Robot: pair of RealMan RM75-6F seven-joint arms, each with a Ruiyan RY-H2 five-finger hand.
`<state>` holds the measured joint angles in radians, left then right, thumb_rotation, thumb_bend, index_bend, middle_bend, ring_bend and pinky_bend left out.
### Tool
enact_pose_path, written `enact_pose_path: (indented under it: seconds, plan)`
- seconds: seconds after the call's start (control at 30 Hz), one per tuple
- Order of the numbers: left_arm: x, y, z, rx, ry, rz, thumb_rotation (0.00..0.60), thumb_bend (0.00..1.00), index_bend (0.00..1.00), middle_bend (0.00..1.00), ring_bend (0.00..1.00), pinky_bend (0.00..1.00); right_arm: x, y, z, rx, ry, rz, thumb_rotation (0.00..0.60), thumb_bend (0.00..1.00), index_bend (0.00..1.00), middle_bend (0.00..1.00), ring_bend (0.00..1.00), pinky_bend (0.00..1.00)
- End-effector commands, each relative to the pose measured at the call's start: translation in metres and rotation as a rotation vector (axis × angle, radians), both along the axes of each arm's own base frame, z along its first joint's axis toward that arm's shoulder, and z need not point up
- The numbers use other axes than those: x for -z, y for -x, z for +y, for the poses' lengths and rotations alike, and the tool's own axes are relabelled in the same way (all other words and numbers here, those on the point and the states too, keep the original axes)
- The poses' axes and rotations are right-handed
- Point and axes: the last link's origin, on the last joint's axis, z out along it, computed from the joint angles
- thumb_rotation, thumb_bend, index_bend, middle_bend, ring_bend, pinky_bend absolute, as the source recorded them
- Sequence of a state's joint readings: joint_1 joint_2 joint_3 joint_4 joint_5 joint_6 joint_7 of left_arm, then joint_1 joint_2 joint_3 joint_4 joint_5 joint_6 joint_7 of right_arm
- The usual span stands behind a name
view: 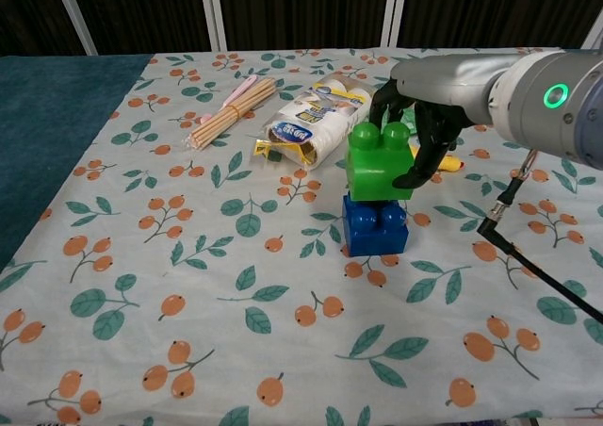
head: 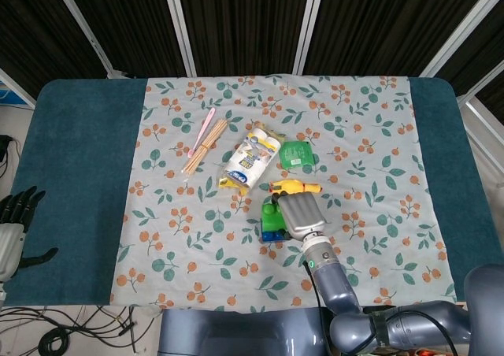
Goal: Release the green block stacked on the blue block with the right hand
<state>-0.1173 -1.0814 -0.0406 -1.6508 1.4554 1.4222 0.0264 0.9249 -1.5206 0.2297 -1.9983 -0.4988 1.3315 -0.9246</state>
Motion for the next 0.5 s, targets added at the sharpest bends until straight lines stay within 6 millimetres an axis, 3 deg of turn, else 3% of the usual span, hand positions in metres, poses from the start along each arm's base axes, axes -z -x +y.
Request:
enact_pose_path:
  seconds: [0.03, 0.5]
  plan:
    - [0.0000, 0.0000, 0.0000, -0.001, 0.000, -0.001, 0.600, 0.03, 0.00, 0.00, 0.00, 0.00, 0.0012, 0.0014, -0.0001, 0.004, -0.005, 0.004, 0.600, 0.43, 0.60, 0.56, 0.51, 0.55]
    - [0.0009, 0.0002, 0.0001, -0.006, 0.005, -0.003, 0.600, 0.03, 0.00, 0.00, 0.00, 0.00, 0.0080, 0.0064, -0.0054, 0.023, -0.007, 0.002, 0.600, 0.43, 0.60, 0.56, 0.51, 0.55]
